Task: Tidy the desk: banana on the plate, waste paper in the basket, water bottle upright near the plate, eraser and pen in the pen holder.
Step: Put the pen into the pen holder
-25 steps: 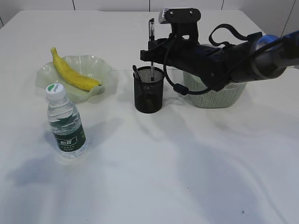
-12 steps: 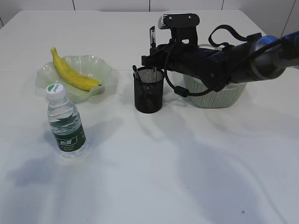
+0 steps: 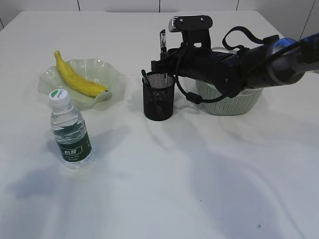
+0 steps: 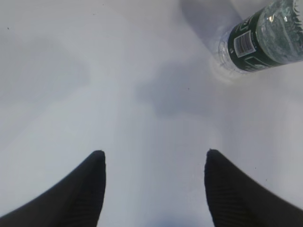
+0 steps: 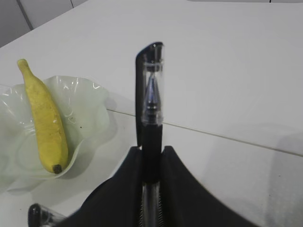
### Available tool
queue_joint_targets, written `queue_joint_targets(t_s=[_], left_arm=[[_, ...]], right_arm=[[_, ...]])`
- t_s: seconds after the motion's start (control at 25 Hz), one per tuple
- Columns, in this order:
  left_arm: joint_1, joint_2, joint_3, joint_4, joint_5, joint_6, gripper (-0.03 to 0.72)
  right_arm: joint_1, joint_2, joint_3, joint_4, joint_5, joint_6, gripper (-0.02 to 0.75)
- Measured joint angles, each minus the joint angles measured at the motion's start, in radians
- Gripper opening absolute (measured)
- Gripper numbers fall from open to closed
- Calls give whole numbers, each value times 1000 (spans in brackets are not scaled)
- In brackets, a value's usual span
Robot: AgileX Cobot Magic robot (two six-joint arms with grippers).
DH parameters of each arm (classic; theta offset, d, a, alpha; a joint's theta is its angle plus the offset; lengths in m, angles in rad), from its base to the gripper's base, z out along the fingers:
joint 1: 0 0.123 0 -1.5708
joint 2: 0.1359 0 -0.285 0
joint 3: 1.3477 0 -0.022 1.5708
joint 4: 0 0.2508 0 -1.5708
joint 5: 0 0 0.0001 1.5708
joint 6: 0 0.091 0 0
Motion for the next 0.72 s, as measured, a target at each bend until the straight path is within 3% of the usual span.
queue_joint_targets(t_s=[0.52, 0.72], left_arm=[[0, 0, 0, 0, 0, 0, 465], [0, 0, 0, 0, 0, 0, 465]], right_arm=[[0, 0, 0, -51, 16, 0, 113], [0, 0, 0, -52, 16, 0, 168]])
